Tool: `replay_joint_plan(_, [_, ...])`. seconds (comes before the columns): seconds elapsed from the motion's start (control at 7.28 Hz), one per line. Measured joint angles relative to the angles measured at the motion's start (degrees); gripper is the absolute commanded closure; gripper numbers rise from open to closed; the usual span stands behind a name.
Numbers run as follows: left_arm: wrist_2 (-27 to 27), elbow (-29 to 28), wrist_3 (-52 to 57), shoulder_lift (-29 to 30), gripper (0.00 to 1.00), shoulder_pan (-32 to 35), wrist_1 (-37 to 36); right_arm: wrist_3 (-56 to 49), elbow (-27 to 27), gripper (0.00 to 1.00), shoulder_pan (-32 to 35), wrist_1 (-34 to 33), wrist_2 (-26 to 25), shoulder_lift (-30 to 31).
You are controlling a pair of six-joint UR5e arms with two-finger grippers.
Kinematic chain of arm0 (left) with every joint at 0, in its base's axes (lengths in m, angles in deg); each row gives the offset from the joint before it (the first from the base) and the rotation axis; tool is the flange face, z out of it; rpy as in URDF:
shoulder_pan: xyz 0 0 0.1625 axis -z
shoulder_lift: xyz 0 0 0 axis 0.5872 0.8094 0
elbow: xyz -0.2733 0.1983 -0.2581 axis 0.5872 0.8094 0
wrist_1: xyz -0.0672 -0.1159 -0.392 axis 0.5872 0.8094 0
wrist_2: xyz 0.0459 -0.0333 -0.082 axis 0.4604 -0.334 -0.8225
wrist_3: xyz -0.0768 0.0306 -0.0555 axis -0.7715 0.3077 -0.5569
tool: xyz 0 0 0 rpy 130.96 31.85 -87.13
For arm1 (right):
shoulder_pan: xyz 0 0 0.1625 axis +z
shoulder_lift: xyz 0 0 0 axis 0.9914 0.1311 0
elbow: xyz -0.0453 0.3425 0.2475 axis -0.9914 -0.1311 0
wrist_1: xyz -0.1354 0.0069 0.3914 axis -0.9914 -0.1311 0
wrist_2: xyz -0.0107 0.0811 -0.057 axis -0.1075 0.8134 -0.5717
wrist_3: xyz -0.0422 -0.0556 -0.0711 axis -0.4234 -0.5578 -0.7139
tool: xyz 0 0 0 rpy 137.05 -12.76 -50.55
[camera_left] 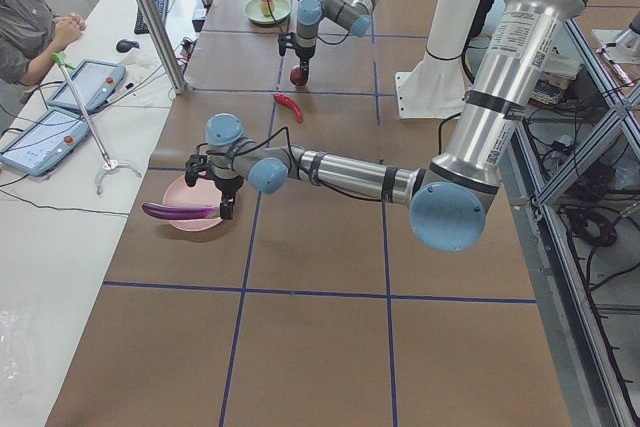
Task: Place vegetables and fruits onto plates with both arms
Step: 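Grasp the pomegranate with the right gripper and lift it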
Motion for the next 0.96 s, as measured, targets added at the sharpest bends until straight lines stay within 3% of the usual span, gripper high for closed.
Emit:
replay_joint_plan(0.27, [0.00, 0.03, -0.08, -0.01, 0.00, -0.06, 0.00, -3.93, 0.85, 0.99, 4.28, -1.37, 2.30, -0.48])
replay_joint_plan(0.55, [0.00, 0.09, -1.63, 0.08, 0.00, -0.22, 0.16, -14.27, 1.03, 0.99, 12.82, -2.37, 8.16, 1.07])
replay_joint_plan(0.96, [0.00, 0.15, -3.25, 0.20, 0.00, -0.53, 0.40, -35.75, 1.07, 0.99, 25.64, 3.36, 15.41, 10.46])
